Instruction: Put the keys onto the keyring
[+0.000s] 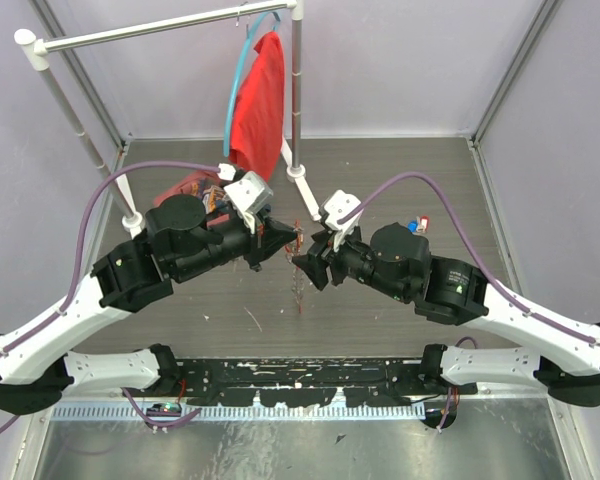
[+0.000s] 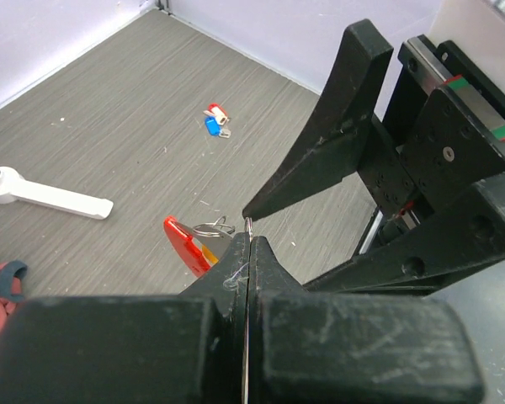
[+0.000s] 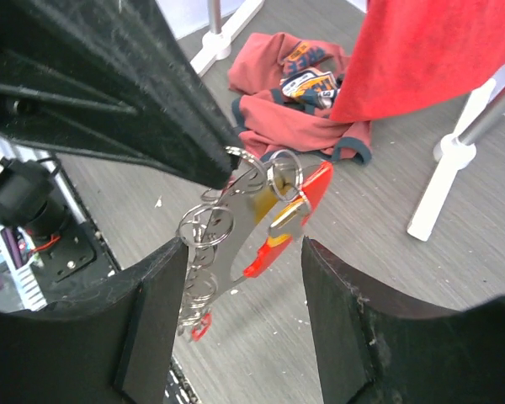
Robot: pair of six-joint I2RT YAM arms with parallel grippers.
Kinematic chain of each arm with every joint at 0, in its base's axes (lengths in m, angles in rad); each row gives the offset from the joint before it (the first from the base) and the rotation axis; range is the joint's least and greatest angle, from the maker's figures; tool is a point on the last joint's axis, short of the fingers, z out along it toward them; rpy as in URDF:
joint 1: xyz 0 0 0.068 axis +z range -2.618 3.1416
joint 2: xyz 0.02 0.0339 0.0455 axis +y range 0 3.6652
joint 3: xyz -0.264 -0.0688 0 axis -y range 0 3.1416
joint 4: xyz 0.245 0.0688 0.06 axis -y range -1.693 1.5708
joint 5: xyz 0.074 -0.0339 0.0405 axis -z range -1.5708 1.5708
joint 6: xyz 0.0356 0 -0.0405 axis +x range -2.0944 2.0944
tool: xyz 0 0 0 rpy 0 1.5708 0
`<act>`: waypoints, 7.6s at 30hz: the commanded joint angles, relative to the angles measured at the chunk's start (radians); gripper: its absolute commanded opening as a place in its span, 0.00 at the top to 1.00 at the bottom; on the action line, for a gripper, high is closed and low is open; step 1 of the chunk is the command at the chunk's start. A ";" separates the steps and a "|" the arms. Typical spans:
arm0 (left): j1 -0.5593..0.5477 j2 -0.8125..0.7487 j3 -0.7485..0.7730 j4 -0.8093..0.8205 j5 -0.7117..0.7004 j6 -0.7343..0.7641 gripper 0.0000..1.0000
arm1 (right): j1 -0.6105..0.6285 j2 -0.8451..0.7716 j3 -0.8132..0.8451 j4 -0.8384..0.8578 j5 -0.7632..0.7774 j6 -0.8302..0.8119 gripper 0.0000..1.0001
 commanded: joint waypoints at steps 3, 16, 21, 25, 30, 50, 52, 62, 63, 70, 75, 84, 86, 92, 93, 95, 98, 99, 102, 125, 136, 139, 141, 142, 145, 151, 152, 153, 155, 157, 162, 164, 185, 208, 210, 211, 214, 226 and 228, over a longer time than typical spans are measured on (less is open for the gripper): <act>0.003 0.003 0.046 0.029 0.000 -0.004 1.00 | 0.006 0.006 0.047 0.112 0.078 -0.019 0.41; 0.002 0.006 0.041 0.036 0.005 -0.005 1.00 | 0.006 -0.018 0.051 0.097 0.048 -0.013 0.75; 0.003 0.006 0.037 0.037 0.005 -0.005 1.00 | 0.006 -0.016 0.062 0.080 0.038 -0.016 0.85; 0.002 0.006 0.035 0.035 0.003 -0.003 1.00 | 0.006 -0.013 0.087 0.050 0.020 -0.022 0.90; 0.003 0.010 0.028 0.025 -0.005 0.007 1.00 | 0.006 0.000 0.131 -0.011 -0.032 -0.027 0.97; 0.002 -0.027 -0.023 0.018 -0.020 0.044 0.68 | 0.006 0.184 0.384 -0.395 0.028 0.173 0.99; 0.002 -0.048 -0.040 0.029 -0.038 0.041 0.63 | 0.005 0.193 0.389 -0.404 0.065 0.211 0.99; 0.003 -0.121 -0.143 0.078 -0.014 0.014 0.45 | -0.076 0.222 0.372 -0.409 0.148 0.287 0.99; 0.002 -0.126 -0.160 0.083 -0.009 0.010 0.45 | -0.085 0.206 0.364 -0.389 0.149 0.284 0.99; 0.003 -0.139 -0.246 0.190 0.057 -0.095 0.45 | -0.092 0.124 0.329 -0.299 0.265 0.320 1.00; 0.003 -0.103 -0.260 0.252 0.063 -0.108 0.45 | -0.092 0.067 0.259 -0.171 0.230 0.281 0.99; 0.002 -0.159 -0.205 0.160 0.041 0.043 0.44 | -0.092 -0.101 0.090 0.050 -0.051 -0.043 0.99; 0.002 -0.174 -0.195 0.143 0.057 0.081 0.44 | -0.092 -0.120 0.068 0.077 -0.119 -0.087 0.99; 0.002 -0.190 -0.173 0.115 0.104 0.145 0.42 | -0.092 -0.142 0.043 0.113 -0.240 -0.196 1.00; 0.003 -0.190 -0.167 0.111 0.108 0.146 0.41 | -0.092 -0.147 0.038 0.119 -0.263 -0.210 0.99; 0.003 -0.186 -0.158 0.109 0.128 0.146 0.39 | -0.092 -0.155 0.027 0.135 -0.306 -0.236 0.99; 0.002 -0.173 -0.151 0.109 0.149 0.144 0.38 | -0.092 -0.169 0.003 0.170 -0.335 -0.258 0.99; 0.002 -0.167 -0.150 0.109 0.157 0.143 0.38 | -0.092 -0.172 -0.003 0.178 -0.344 -0.266 0.99; 0.003 -0.150 -0.151 0.106 0.181 0.141 0.41 | -0.092 -0.178 -0.012 0.196 -0.352 -0.275 0.99; 0.002 -0.110 -0.165 0.156 0.273 0.134 0.68 | -0.092 -0.177 -0.012 0.189 -0.365 -0.206 0.99; 0.003 -0.109 -0.136 0.115 0.318 0.162 1.00 | -0.091 -0.189 0.024 0.127 -0.435 -0.248 0.87; 0.003 -0.108 -0.116 0.090 0.333 0.174 1.00 | -0.091 -0.192 0.048 0.085 -0.456 -0.271 0.75; 0.002 -0.108 -0.108 0.078 0.343 0.178 1.00 | -0.091 -0.198 0.062 0.061 -0.468 -0.291 0.69; 0.002 -0.108 -0.104 0.073 0.349 0.179 1.00 | -0.092 -0.203 0.067 0.049 -0.469 -0.303 0.67; 0.002 -0.108 -0.094 0.060 0.364 0.184 1.00 | -0.090 -0.225 0.068 0.030 -0.459 -0.330 0.64; 0.002 -0.109 -0.082 0.040 0.384 0.196 1.00 | -0.091 -0.270 0.046 0.026 -0.456 -0.368 0.64; 0.003 -0.107 -0.080 0.038 0.388 0.198 1.00 | -0.092 -0.273 0.041 0.023 -0.448 -0.370 0.65; 0.003 -0.107 -0.078 0.035 0.398 0.199 1.00 | -0.091 -0.274 0.040 0.017 -0.441 -0.373 0.65; 0.003 -0.103 -0.069 0.026 0.421 0.206 1.00 | -0.090 -0.272 0.043 -0.002 -0.430 -0.385 0.66; 0.002 -0.100 -0.062 0.015 0.446 0.214 1.00 | -0.092 -0.268 0.050 -0.018 -0.431 -0.398 0.66; 0.003 -0.095 -0.044 0.003 0.477 0.214 1.00 | -0.092 -0.267 0.050 -0.019 -0.487 -0.428 0.66; 0.003 -0.093 -0.044 0.003 0.479 0.212 1.00 | -0.092 -0.271 0.033 0.006 -0.502 -0.430 0.66; 0.002 -0.096 -0.048 0.007 0.481 0.207 1.00 | -0.091 -0.224 -0.004 0.081 -0.537 -0.421 0.70; 0.003 -0.117 -0.053 -0.005 0.486 0.215 1.00 | -0.091 -0.205 0.025 0.028 -0.485 -0.420 0.88; 0.002 -0.117 -0.052 -0.006 0.487 0.217 1.00 | -0.091 -0.201 0.026 0.024 -0.481 -0.418 0.94; 0.002 -0.118 -0.053 -0.006 0.489 0.218 1.00 | -0.092 -0.199 0.028 0.022 -0.482 -0.419 0.96; 0.003 -0.120 -0.052 -0.010 0.492 0.222 1.00 | -0.092 -0.203 0.024 0.034 -0.481 -0.418 0.99; 0.003 -0.115 -0.028 -0.062 0.493 0.285 1.00 | -0.091 -0.275 -0.032 0.060 -0.554 -0.698 0.99; 0.002 -0.099 -0.004 -0.104 0.475 0.323 1.00 | -0.092 -0.294 -0.045 0.052 -0.559 -0.772 0.99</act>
